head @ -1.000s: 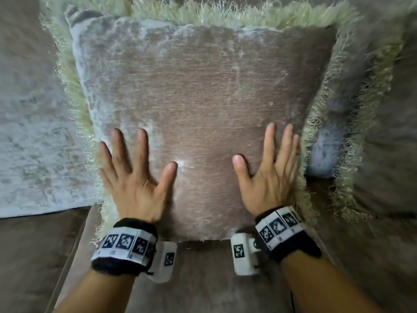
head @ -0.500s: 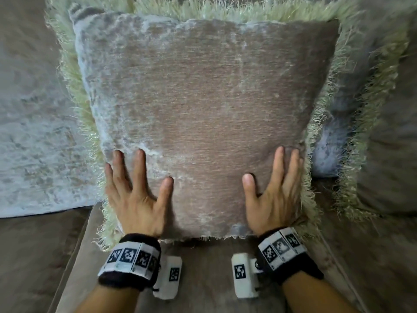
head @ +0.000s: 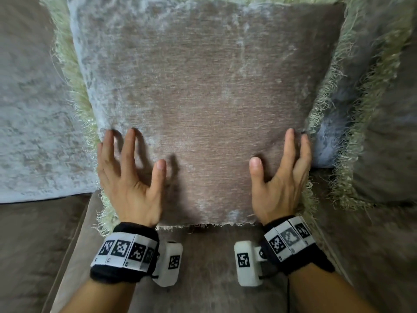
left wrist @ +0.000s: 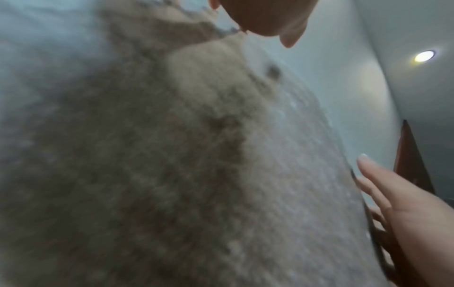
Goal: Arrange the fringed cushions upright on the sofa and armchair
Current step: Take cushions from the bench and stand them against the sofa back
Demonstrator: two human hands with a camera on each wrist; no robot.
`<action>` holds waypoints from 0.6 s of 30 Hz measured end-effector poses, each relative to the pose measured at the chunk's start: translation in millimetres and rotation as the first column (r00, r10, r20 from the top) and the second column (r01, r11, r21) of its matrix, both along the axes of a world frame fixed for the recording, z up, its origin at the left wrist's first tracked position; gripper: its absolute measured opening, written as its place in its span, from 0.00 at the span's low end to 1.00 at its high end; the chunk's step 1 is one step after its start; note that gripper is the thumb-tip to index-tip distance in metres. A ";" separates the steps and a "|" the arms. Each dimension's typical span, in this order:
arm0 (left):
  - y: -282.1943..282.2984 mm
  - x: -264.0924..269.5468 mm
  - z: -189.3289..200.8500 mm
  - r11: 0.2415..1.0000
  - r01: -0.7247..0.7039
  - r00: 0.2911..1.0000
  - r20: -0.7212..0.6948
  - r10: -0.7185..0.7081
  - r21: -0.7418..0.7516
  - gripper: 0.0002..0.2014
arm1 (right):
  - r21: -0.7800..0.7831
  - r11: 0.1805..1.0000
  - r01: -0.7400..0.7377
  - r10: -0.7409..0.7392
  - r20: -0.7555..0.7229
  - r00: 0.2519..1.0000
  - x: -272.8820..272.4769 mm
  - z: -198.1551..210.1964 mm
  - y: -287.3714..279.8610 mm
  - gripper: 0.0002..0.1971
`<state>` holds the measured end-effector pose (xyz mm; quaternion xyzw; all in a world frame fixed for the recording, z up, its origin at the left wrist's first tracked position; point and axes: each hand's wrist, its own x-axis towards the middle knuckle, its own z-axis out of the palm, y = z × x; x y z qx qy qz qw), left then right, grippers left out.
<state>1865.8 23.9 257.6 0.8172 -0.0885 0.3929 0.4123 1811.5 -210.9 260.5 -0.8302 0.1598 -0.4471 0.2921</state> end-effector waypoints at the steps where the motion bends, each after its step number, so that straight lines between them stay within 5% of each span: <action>1: -1.8 -2.4 5.7 1.000 0.011 1.000 0.008 -0.011 -0.013 0.35 | 0.001 1.000 -0.011 0.011 0.022 1.000 -2.7 7.2 0.2 0.43; 11: -22.9 -54.3 68.0 0.992 0.123 0.991 0.045 -0.123 -0.006 0.33 | -0.061 0.988 -0.144 0.147 0.048 0.988 -49.3 77.5 0.7 0.41; 18: -25.9 -113.3 166.7 0.996 0.082 0.996 -0.018 -0.082 -0.026 0.33 | -0.060 0.960 -0.274 0.272 -0.031 0.962 -93.5 176.3 0.5 0.41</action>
